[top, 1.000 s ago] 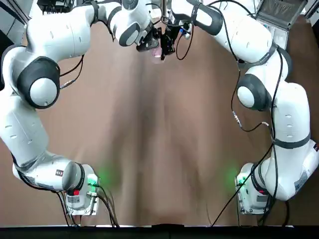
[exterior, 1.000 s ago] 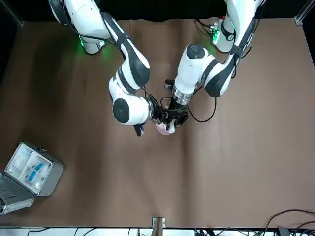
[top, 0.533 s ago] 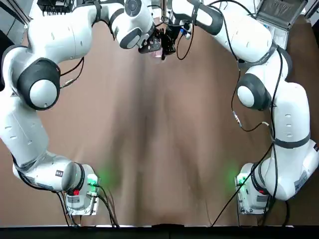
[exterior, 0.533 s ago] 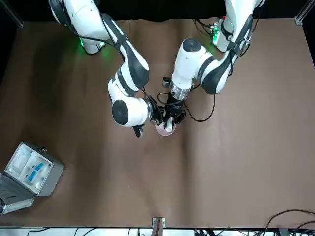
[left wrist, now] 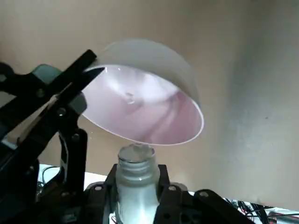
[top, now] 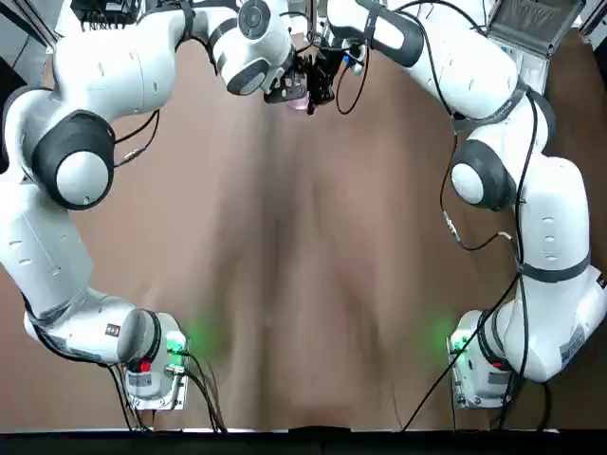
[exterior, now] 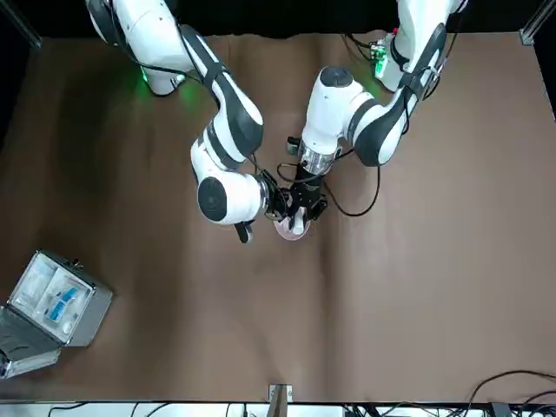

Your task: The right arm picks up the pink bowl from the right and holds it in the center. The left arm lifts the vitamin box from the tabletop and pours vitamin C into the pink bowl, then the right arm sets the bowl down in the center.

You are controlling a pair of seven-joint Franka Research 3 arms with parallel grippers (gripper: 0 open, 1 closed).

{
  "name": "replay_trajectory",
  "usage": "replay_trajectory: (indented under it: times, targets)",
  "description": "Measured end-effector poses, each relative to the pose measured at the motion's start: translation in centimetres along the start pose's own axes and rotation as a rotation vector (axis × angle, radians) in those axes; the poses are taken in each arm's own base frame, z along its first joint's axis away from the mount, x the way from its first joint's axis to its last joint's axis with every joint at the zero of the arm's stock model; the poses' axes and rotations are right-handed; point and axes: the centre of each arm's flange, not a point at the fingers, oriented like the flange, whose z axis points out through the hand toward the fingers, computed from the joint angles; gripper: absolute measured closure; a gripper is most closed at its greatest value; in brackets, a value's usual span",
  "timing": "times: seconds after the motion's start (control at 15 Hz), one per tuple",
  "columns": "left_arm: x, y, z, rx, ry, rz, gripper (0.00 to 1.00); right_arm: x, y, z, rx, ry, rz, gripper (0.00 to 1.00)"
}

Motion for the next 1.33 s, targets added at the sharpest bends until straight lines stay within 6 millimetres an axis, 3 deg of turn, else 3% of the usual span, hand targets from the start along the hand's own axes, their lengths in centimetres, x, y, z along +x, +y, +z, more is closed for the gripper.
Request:
replay_trajectory:
  times: [1.33]
  targets:
    - [2.0, 0.9, 0.5, -0.027, -0.133, 0.062, 0.64, -0.3, 0.0, -0.1, 0.002, -0.002, -0.008, 0.98]
